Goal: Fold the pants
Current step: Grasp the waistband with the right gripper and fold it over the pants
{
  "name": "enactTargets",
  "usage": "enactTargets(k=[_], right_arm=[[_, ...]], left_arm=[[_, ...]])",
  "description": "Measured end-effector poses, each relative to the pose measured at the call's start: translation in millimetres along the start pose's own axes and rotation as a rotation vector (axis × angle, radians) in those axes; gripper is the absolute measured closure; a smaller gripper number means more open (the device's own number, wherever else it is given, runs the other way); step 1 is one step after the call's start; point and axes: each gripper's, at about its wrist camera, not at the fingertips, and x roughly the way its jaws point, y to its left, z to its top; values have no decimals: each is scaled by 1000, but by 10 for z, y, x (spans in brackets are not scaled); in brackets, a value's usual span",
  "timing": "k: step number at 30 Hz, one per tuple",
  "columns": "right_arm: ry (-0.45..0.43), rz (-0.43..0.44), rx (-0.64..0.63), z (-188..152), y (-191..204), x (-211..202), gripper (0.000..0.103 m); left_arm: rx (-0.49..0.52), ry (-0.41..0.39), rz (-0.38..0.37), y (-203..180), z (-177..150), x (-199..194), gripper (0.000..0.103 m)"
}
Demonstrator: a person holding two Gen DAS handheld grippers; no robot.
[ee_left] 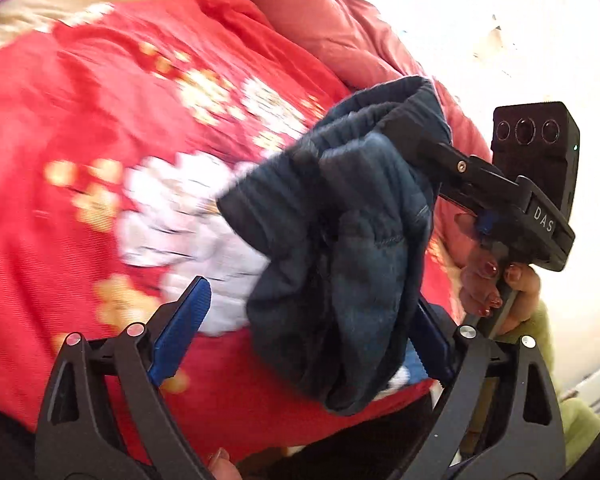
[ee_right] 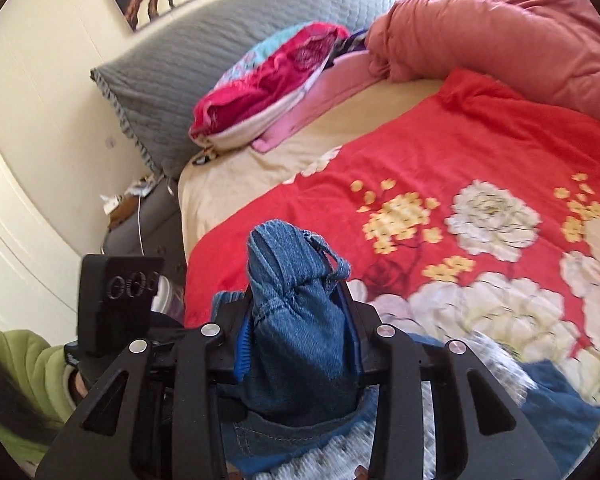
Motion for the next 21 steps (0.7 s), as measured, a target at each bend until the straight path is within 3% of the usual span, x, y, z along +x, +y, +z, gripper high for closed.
enactTargets(k=[1,3,5,9,13,16,18,21], right_arm=[[-13,5,4,-30,-33,-64,69],[-52,6,13,-107,-116,-227,69],[-75,4,27,-180,-195,-362,67],[-140,-11,79,-351,-356,-663,59],[-237,-58,180,-661,-565,-1062,36],[-298,-81,282,-987,-710,-1325,34],[-294,-134,326,-1163,-735,-1395,29],[-268,-207,353,-1338,-700,-1404,27]], left_arm=[[14,16,-32,-77,-18,56,18],[37,37,-78,-171,-43,129,30],[74,42,-105,-306,-75,193,35],[157,38,-162,-601,-147,291,35],[284,37,-215,-882,-259,308,33],[378,82,-289,-1090,-353,362,32],[452,80,-283,-1227,-420,385,31],[546,8,-205,-1342,-448,370,30]])
